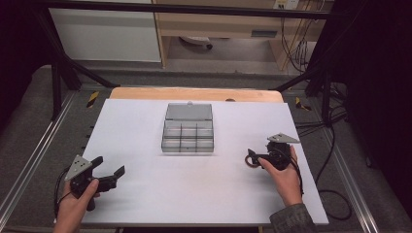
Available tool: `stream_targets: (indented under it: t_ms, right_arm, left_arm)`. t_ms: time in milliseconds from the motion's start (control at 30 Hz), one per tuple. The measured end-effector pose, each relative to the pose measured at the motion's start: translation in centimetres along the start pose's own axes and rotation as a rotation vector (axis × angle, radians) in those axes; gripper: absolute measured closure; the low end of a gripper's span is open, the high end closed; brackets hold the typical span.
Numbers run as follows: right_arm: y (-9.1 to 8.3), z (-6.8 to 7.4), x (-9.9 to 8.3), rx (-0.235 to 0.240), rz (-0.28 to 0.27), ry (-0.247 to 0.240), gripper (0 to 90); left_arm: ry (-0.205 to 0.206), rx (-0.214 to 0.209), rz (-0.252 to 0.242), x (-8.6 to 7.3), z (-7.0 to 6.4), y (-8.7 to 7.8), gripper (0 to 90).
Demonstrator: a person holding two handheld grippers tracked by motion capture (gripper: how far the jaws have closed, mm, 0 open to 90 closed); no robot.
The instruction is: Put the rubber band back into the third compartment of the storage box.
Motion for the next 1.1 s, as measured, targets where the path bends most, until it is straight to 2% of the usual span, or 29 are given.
stream_targets:
  t_ms: [100, 200, 233, 267, 300, 333, 467, 567, 633, 700, 800, 1000, 1100]
  right_arm:
    - [0.0, -0.2, -0.5, 0.002, 0.030, 0.022, 7.1]
    - [0.0, -0.2, -0.8, 0.003, 0.040, 0.022, 10.6]
    - [0.2, 0.0, -1.3, 0.008, 0.053, 0.020, 14.9]
    - [0.2, 0.0, -1.3, 0.008, 0.053, 0.020, 14.9]
    - [0.4, 0.3, -1.7, 0.022, 0.067, 0.010, 20.9]
    - [0.5, 0.4, -1.8, 0.023, 0.069, 0.005, 22.9]
    - [0.7, 0.5, -1.9, 0.027, 0.067, -0.011, 30.4]
    - [0.8, 0.1, -2.2, 0.020, 0.064, 0.009, 38.8]
    - [0.8, 0.0, -2.3, 0.017, 0.069, 0.008, 39.9]
    - [0.8, -0.2, -2.4, 0.015, 0.070, 0.010, 44.8]
    - [0.5, -0.5, -2.2, 0.013, 0.046, 0.022, 53.6]
    - [0.6, -1.0, -2.5, -0.002, 0.055, 0.022, 59.8]
    - [0.9, -1.0, -2.9, -0.003, 0.080, 0.008, 62.1]
  left_arm:
    - [0.009, 0.000, 0.006, -0.1, -0.1, 0.0, 4.1]
    - [0.015, -0.006, 0.007, -0.1, -0.3, 0.0, 4.2]
    - [0.012, -0.006, 0.005, -0.1, -0.4, 0.0, 4.1]
    - [0.016, -0.006, 0.007, -0.1, -0.3, 0.0, 4.1]
    - [0.017, -0.007, 0.010, -0.1, -0.3, 0.0, 4.1]
    - [0.020, -0.005, 0.009, -0.1, -0.3, 0.0, 4.1]
    - [0.024, -0.004, 0.009, 0.0, -0.3, 0.0, 4.1]
    - [0.025, -0.003, 0.009, 0.0, -0.4, 0.0, 4.1]
    - [0.026, -0.005, 0.010, 0.0, -0.4, -0.1, 4.1]
    - [0.026, -0.003, 0.010, 0.0, -0.4, -0.1, 4.1]
    - [0.028, -0.002, 0.007, 0.1, -0.4, -0.1, 4.1]
    - [0.032, -0.006, 0.008, 0.1, -0.5, 0.0, 4.1]
    - [0.036, -0.006, 0.006, 0.1, -0.5, -0.1, 4.1]
Point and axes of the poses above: each handheld gripper's, and its own axes: y roughly forward along the jaws, x roughly out of its top, z roughly to its left, the point moved 9 cm from there along y, roughly forward along the jaws, and after that the axes turned 9 degrees about y, right-handed, at the moved point
